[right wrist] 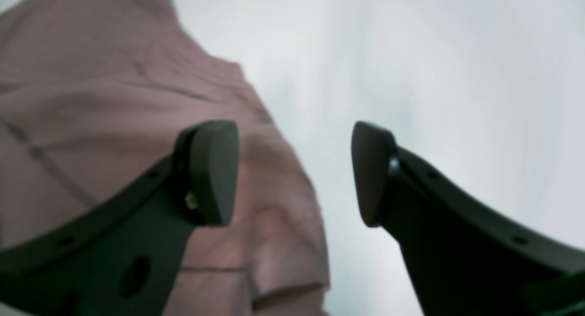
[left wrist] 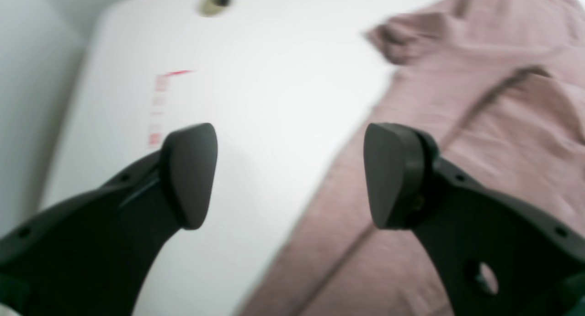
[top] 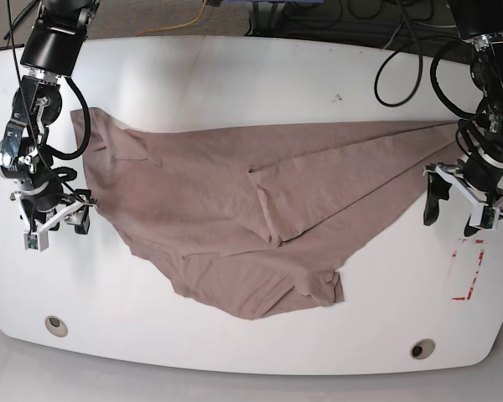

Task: Layout the t-shirt on the table in an organized manner, then fold the t-shirt properly
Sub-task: 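Release the t-shirt and move the left gripper onto its middle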

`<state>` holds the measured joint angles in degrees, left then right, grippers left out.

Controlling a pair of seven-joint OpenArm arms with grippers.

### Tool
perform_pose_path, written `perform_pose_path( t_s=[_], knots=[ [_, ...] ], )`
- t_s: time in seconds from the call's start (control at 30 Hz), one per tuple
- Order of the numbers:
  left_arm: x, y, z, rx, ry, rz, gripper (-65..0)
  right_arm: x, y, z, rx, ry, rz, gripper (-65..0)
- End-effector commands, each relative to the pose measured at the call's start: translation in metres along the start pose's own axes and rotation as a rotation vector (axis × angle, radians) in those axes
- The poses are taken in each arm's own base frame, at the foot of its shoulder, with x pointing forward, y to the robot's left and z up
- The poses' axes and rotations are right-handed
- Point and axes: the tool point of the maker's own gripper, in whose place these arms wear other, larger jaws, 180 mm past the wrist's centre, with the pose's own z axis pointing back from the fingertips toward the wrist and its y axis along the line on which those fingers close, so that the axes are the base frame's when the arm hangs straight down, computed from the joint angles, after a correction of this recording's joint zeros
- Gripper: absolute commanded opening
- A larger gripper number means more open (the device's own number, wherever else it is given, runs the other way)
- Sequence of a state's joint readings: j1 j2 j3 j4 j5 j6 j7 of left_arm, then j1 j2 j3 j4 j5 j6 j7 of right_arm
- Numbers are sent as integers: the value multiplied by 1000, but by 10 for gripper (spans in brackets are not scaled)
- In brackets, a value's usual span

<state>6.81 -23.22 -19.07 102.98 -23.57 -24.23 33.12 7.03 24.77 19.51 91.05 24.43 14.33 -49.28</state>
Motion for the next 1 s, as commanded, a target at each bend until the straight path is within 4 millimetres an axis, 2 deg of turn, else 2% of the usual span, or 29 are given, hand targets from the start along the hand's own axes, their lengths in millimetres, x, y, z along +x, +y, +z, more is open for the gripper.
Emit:
perform_pose_path(
  t_s=[0.0,0.13,0.33,0.37,0.43,0.63,0.8,0.97],
  knots=[
    [15,-16,-5,-44,-46,-22,-191,26,-1,-11,-9,-74,49,-271],
    [23,-52,-13,-130,-92,-26,-191,26,6,-30,3,-61,91,-256],
    [29,-99,-24,-218,-138,-54,-192,15,5,-39,6,-27,72,-222],
    [32,-109,-28,-229,-150,-58,-192,13,13,-41,21,-23,71,-222],
    [36,-121,-34,-233,-160,-71,-191,11,19,-43,32,-18,78,-220],
    [39,-174,-57,-262,-154,-103,-191,3,37,-48,67,4,109,-223],
    [50,-212,-62,-307,-175,-88,-189,-5,57,-52,106,16,105,-224],
    [53,-245,-64,-372,-177,-54,-189,-8,62,-53,115,21,99,-224]
  ],
)
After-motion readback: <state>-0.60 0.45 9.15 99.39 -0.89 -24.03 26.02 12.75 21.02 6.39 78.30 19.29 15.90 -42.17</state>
